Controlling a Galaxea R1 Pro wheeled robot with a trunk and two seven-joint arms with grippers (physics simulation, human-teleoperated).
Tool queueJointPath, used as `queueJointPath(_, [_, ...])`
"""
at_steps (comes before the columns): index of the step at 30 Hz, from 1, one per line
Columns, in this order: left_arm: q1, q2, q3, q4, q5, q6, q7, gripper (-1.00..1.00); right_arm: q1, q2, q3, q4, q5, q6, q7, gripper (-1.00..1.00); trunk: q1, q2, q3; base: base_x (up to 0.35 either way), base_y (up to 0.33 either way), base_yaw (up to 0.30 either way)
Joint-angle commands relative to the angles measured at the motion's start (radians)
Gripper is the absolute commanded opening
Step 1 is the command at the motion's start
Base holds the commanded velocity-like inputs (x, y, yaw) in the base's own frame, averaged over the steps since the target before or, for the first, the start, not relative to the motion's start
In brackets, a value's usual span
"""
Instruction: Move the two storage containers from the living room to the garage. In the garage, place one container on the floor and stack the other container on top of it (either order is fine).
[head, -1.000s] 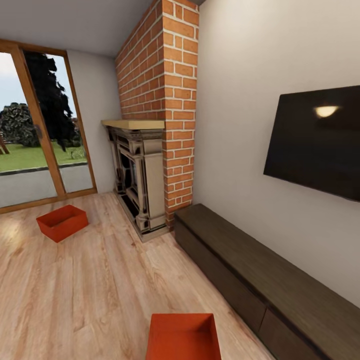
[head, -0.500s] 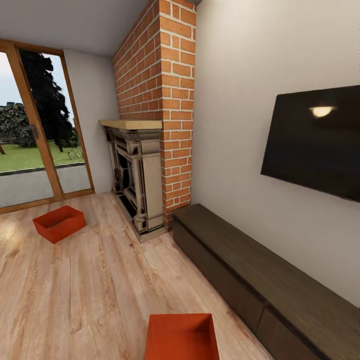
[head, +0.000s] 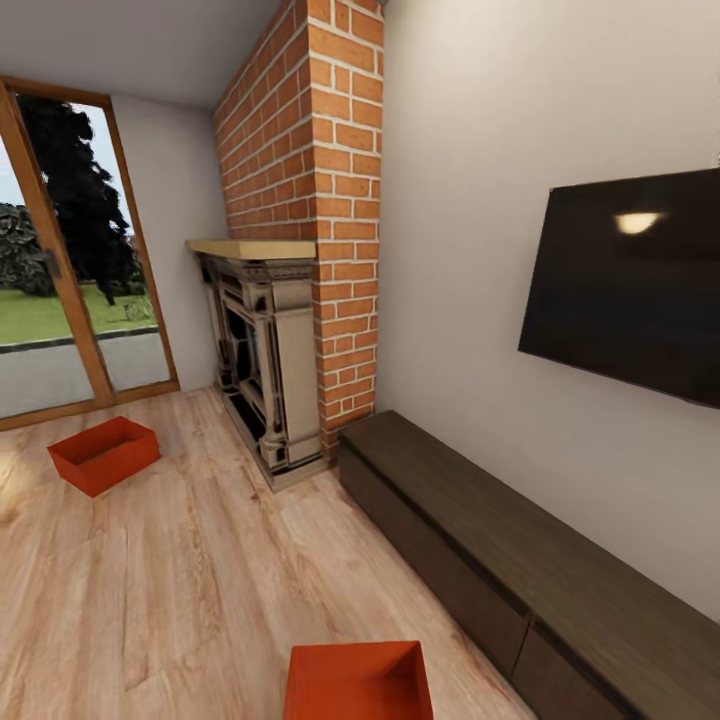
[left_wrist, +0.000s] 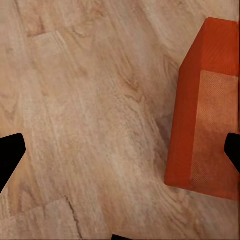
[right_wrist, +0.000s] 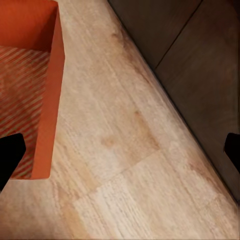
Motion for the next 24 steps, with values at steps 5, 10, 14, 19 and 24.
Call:
queueJointPath(5, [-0.001, 0.000, -0.002, 0.001, 0.010, -0.003, -0.003, 1.00, 0.000, 0.000, 0.001, 0.001, 0.011, -0.002, -0.007, 1.00, 0.001, 0.000, -0.001, 0.159, 0.000, -0.070])
queueJointPath(10, [-0.001, 0.000, -0.002, 0.001, 0.010, -0.003, -0.003, 1.00, -0.001, 0.000, 0.001, 0.001, 0.011, -0.002, -0.007, 1.00, 0.001, 0.000, -0.001, 0.022, 0.000, -0.010])
queueJointPath(14, [-0.001, 0.000, -0.002, 0.001, 0.010, -0.003, -0.003, 1.00, -0.001, 0.000, 0.001, 0.001, 0.011, -0.002, -0.007, 1.00, 0.001, 0.000, -0.001, 0.001, 0.000, -0.001])
queueJointPath(19, [-0.001, 0.000, -0.002, 0.001, 0.011, -0.003, -0.003, 1.00, -0.001, 0.000, 0.001, 0.001, 0.011, -0.002, -0.007, 1.00, 0.001, 0.000, -0.001, 0.023, -0.119, 0.000])
queueJointPath(24, [-0.001, 0.001, -0.002, 0.001, 0.010, -0.003, -0.003, 1.00, -0.001, 0.000, 0.001, 0.001, 0.011, -0.003, -0.007, 1.00, 0.001, 0.000, -0.001, 0.008, -0.032, 0.000])
